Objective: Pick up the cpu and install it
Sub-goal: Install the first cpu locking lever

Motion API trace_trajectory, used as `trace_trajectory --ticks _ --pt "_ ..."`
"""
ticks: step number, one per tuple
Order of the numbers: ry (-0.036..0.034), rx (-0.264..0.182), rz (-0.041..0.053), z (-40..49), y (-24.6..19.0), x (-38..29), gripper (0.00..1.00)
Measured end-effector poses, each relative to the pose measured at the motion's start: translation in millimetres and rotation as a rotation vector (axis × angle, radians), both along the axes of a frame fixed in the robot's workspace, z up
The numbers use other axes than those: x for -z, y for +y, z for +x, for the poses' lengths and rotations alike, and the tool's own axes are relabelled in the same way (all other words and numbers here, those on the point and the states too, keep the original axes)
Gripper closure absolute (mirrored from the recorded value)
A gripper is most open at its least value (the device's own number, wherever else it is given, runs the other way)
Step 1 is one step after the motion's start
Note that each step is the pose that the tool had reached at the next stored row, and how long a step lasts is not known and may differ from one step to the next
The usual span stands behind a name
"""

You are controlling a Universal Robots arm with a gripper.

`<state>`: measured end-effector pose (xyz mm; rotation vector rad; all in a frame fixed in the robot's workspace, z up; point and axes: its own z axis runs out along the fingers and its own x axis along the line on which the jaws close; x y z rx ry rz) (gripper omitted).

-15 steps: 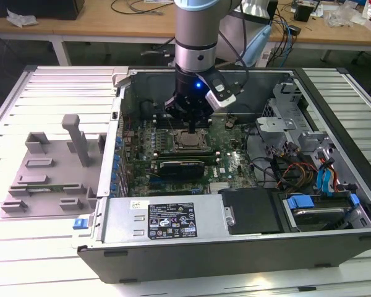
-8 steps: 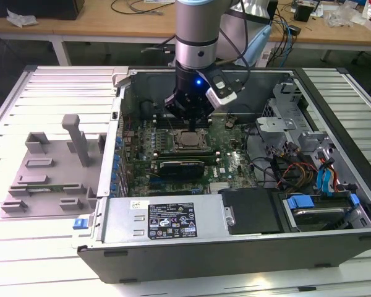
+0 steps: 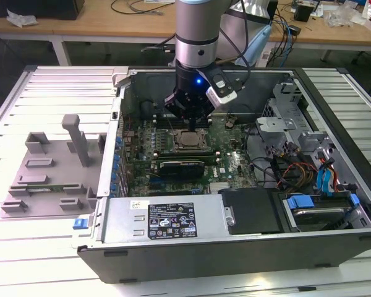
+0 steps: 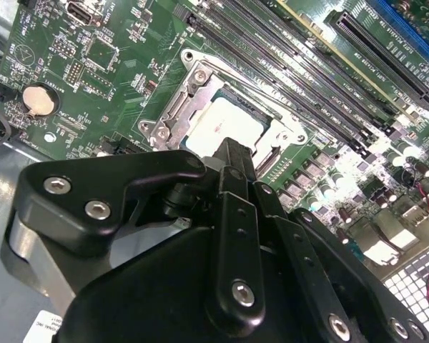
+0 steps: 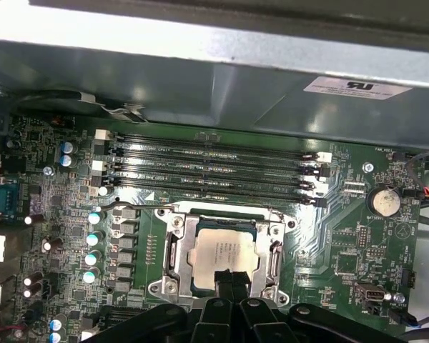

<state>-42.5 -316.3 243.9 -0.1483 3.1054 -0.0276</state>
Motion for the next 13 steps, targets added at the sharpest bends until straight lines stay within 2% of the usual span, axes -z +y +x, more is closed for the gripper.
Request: trace_trajectory --ticks 11,13 --pt "0.0001 0.000 -0.0001 0.0 0.0 -2.2 0.89" --pt "0.0000 0.000 -0.0001 0.0 0.0 -4.9 0.89"
